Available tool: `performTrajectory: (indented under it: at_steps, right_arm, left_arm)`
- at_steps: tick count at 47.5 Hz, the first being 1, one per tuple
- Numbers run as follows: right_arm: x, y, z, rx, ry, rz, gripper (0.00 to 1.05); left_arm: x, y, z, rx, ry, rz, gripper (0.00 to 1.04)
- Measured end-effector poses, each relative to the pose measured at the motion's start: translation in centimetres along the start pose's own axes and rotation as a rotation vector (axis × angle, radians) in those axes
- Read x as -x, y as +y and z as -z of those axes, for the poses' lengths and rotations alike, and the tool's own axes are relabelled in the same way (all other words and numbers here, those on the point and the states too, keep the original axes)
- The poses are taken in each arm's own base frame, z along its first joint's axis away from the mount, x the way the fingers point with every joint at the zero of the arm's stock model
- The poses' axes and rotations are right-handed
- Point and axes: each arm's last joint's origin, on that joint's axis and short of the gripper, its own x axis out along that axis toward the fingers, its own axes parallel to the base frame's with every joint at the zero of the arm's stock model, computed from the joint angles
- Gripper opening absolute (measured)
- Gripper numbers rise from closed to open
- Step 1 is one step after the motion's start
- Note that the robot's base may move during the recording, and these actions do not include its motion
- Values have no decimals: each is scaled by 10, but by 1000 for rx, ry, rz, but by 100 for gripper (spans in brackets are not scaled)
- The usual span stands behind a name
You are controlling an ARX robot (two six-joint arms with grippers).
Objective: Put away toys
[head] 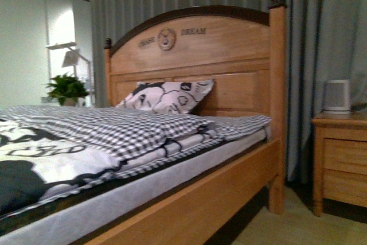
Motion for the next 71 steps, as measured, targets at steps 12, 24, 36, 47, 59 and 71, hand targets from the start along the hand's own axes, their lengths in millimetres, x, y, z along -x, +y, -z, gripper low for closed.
performTrajectory:
  at_steps: [12, 24, 36, 47, 59, 71]
  right_arm:
    - [0, 0, 0, -3, 0, 2, 19]
    - [0, 0, 0, -3, 0, 0, 19]
    - [0, 0, 0, -3, -4, 12, 19]
    - [0, 0, 0, -5, -1, -3, 19]
    - [0, 0, 0, -5, -1, -2, 19]
    - [0, 0, 0, -5, -1, -2, 19]
  left_arm:
    - [0, 0, 0, 0, 0, 0, 99]
    - [0, 0, 0, 0, 0, -1, 99]
    - [0, 0, 0, 0, 0, 8, 99]
    - [0, 0, 0, 0, 0, 0, 99]
    - [0, 0, 0, 0, 0, 0, 99]
    - [0, 0, 0, 0, 0, 0, 99]
